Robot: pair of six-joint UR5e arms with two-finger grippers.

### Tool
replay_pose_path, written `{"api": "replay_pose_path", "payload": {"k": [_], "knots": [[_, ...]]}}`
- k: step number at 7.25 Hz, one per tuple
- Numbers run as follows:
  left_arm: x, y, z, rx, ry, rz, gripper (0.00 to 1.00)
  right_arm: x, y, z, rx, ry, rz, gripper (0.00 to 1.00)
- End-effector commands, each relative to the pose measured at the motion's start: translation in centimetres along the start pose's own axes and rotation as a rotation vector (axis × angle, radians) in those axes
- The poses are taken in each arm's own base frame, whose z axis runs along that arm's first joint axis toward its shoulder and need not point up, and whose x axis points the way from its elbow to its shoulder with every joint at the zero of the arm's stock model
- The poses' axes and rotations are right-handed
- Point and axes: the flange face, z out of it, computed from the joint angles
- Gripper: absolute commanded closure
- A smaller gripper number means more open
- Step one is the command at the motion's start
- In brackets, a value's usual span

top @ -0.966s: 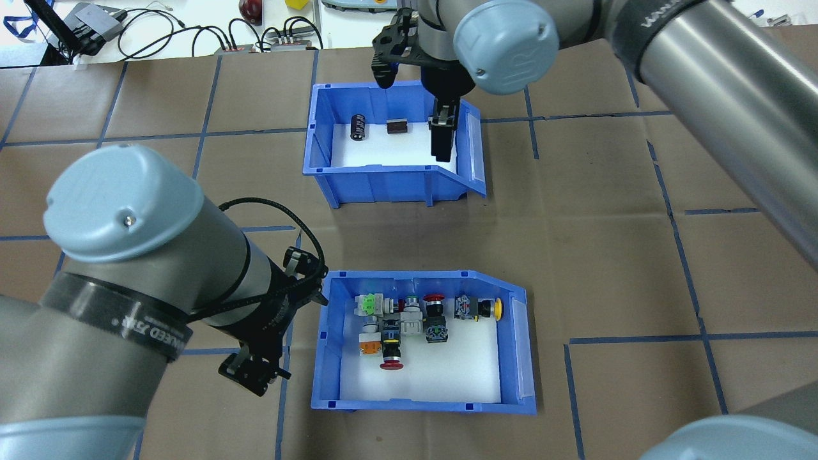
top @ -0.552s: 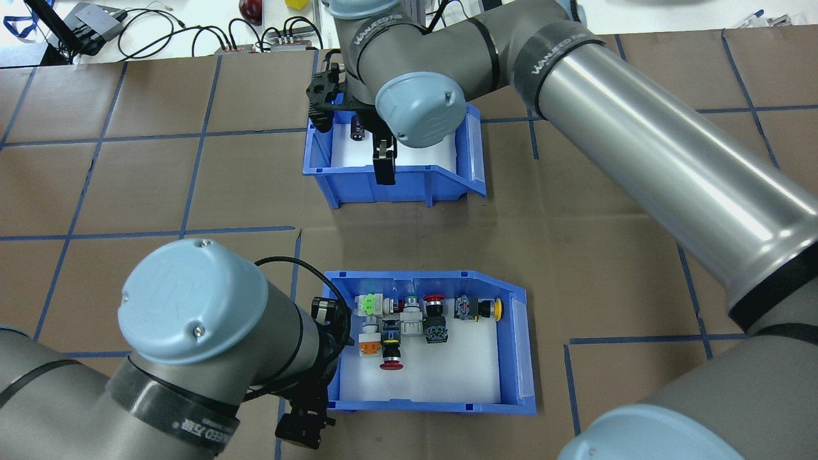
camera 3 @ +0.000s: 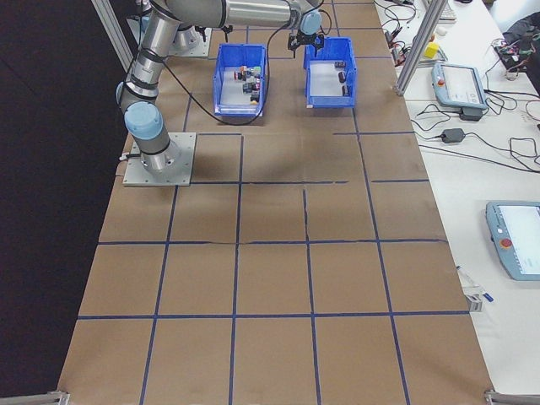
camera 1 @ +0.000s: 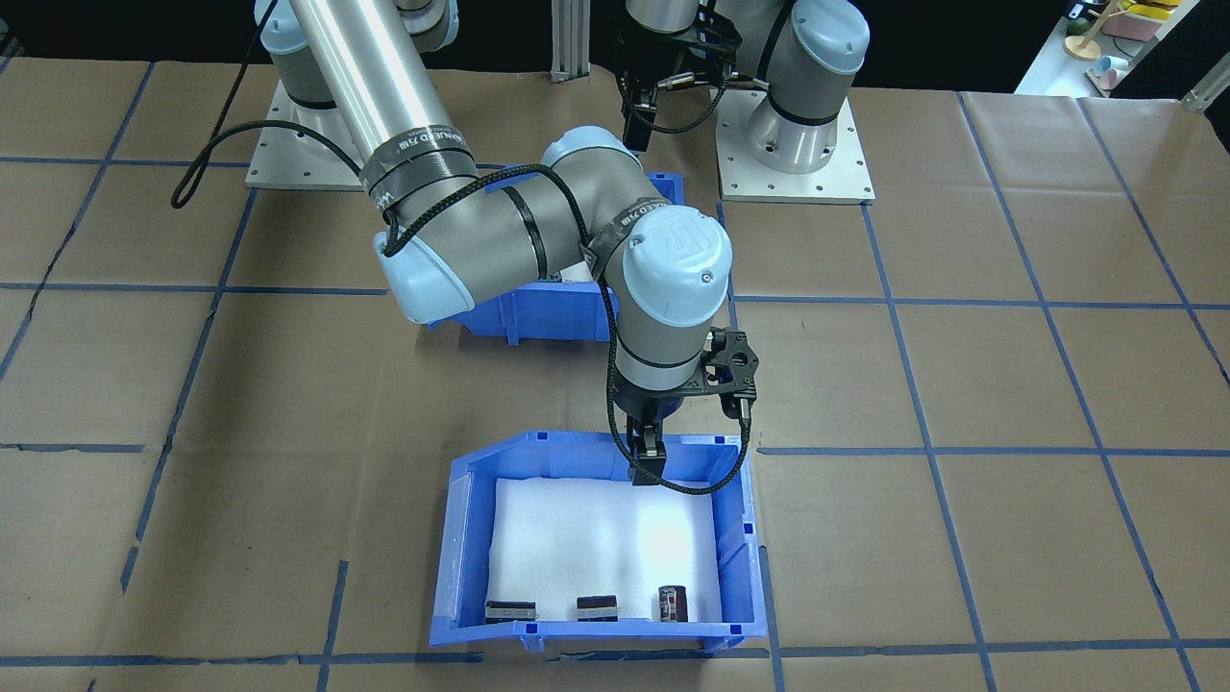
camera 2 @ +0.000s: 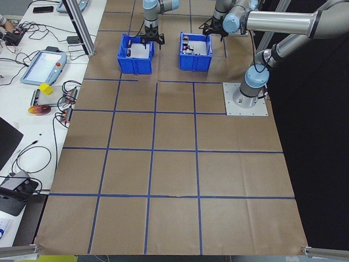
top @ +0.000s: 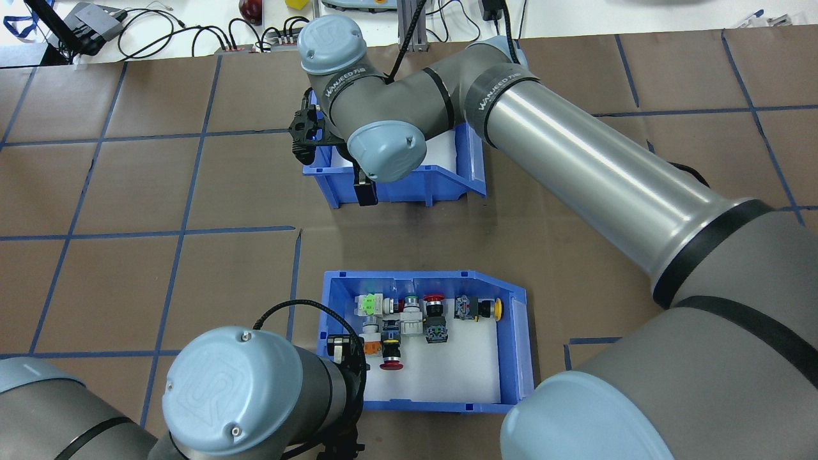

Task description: Place button box in front

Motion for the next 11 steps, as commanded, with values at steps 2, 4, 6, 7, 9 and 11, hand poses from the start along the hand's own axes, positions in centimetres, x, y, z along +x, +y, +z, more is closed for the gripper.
{"api": "replay_pose_path", "payload": {"k": [2,4,6,7,9,11], "knots": [[-1.1,-0.4,0.5,-0.017,0.025,-0.031,0.01,0.6,-0.4,2.4,-0.003,0.013,0.008,0.02],[-0.3,-0.1,2.1,-0.005,-0.017,-0.091,0.01,0.6,-0.2,1.6,-0.017,0.02,0.009,0.67],[1.1,1.2,4.1,-0.003,-0.023,-0.081,0.01,0.6,-0.1,1.3,-0.028,0.031,0.007,0.9],[0.4,1.4,5.6,0.019,-0.062,-0.067,0.01,0.8,-0.1,0.8,-0.025,0.038,0.007,0.92],[1.6,2.2,7.5,0.016,-0.055,-0.085,0.01,1.5,1.8,-1.5,-0.026,0.047,0.023,0.92],[1.9,3.3,9.1,0.015,-0.05,-0.061,0.03,2.9,8.1,-5.4,-0.037,0.018,0.032,0.92]]}}
